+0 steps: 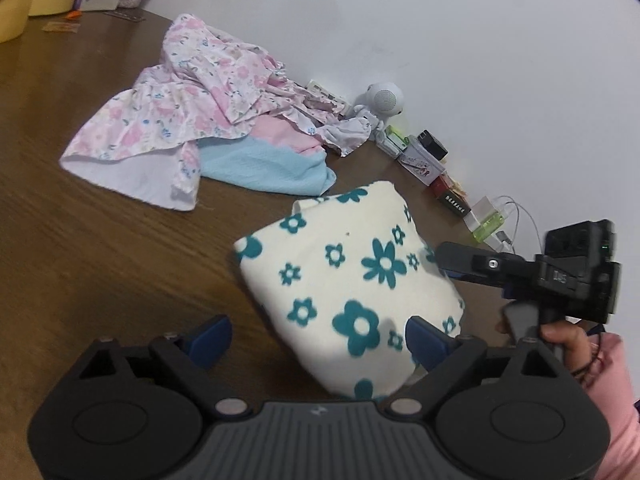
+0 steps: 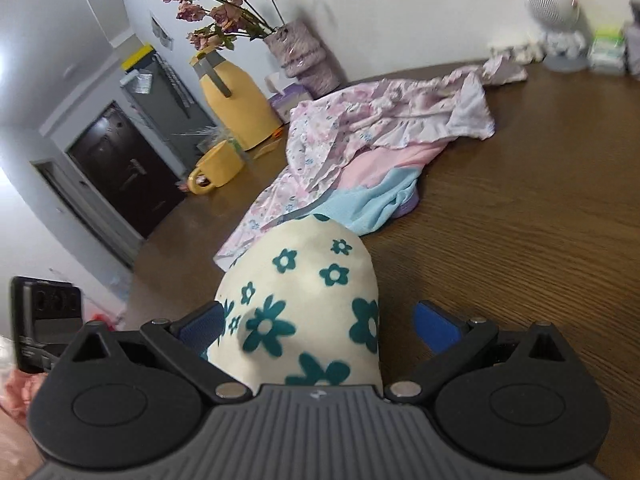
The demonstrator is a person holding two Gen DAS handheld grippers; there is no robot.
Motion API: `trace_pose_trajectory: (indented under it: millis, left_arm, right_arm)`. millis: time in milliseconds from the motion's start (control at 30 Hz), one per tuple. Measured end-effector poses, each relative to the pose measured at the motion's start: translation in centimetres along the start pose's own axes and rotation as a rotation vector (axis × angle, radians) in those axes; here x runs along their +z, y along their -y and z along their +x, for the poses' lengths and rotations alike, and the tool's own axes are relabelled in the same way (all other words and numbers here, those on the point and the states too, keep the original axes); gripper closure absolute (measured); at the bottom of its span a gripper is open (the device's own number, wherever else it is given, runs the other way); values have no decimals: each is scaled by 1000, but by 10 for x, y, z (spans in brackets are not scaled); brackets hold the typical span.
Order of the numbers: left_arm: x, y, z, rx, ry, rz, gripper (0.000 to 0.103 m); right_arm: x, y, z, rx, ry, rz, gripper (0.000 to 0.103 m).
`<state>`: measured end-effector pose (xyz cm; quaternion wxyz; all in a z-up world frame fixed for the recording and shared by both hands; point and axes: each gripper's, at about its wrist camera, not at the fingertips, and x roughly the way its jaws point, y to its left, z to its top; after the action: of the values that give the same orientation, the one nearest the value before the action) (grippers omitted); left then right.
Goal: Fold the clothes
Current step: 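Carry the bundle with both grippers and set it beside the white robot figure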
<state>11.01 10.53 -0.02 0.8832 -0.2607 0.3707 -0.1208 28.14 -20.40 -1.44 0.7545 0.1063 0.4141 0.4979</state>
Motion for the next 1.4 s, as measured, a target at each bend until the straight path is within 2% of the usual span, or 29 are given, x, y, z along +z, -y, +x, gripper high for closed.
trace_pose_trajectory:
  millis: [100, 133, 233, 267, 367, 467, 633, 667, 800, 933, 1067, 1233, 1400]
  left_arm:
    - [8, 0, 8, -15, -14, 12, 19]
    - [11, -1, 11, -22, -21, 14, 25]
    - [20, -6, 18, -51, -42, 9, 33]
    - [23, -8, 21, -65, -47, 4, 38]
    - [30, -17, 31, -121, -57, -30, 42]
    - [38, -22, 39, -161, -63, -55, 42]
    - [53, -22, 61, -209, -79, -57, 42]
    - [56, -21, 67, -219, -86, -57, 45]
    - [73, -8, 88, -262, -108, -31, 55]
    - [107, 21, 104, -291, -74, 39, 56]
    - [162, 59, 134, -292, -23, 123, 56]
    - [221, 93, 203, -279, -30, 167, 56]
    - [250, 107, 279, -277, -66, 146, 56]
  right_arm:
    - [2, 11, 10, 59, -36, 38, 3]
    - [2, 14, 13, 71, -51, 48, 5]
    - [-1, 20, 20, 125, -78, 74, 18]
    - [-2, 21, 21, 139, -81, 84, 19]
    - [-5, 25, 20, 150, -55, 117, 23]
    - [-11, 29, 15, 142, -22, 148, 30]
    - [-24, 30, 3, 81, 60, 215, 42]
    - [-27, 32, 1, 73, 80, 233, 46]
    - [-29, 42, -12, 34, 167, 292, 51]
    - [-6, 51, -33, 7, 275, 296, 51]
    - [37, 76, -51, -31, 382, 296, 51]
    - [81, 133, -61, -88, 475, 348, 51]
    - [94, 193, -62, -139, 539, 432, 51]
